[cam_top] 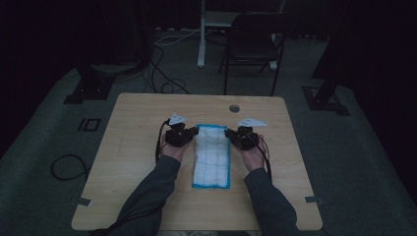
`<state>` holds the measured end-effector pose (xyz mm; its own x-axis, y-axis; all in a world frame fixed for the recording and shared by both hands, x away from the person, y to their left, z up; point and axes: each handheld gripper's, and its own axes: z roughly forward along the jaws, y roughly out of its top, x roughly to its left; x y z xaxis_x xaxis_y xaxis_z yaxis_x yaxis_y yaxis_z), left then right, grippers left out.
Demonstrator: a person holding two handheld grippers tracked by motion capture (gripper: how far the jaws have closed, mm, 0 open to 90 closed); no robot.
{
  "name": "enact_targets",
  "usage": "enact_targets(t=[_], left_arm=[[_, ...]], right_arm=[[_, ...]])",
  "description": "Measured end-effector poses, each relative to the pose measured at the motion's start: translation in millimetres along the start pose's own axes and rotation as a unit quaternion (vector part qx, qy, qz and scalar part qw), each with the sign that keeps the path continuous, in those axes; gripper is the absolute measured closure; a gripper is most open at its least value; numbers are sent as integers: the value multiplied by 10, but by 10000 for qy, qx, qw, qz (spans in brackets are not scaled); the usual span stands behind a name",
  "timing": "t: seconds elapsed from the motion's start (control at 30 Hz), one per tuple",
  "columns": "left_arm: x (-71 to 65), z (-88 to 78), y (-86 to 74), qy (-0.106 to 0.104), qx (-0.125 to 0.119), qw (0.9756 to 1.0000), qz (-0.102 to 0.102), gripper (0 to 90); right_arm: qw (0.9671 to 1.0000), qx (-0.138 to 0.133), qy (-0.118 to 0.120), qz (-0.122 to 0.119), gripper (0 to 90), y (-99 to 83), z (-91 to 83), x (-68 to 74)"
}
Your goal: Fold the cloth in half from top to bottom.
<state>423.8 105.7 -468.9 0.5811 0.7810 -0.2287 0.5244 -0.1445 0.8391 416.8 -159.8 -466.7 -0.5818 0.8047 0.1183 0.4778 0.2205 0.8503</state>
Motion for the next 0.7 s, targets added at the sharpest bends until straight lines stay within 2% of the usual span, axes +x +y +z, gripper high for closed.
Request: enact_targets(t=[0.7], left_arm=[[-102,-143,-107,-119,-79,9999,-69,873]], right_arm=[[9999,-60,90,-36,854,-97,-125,80]])
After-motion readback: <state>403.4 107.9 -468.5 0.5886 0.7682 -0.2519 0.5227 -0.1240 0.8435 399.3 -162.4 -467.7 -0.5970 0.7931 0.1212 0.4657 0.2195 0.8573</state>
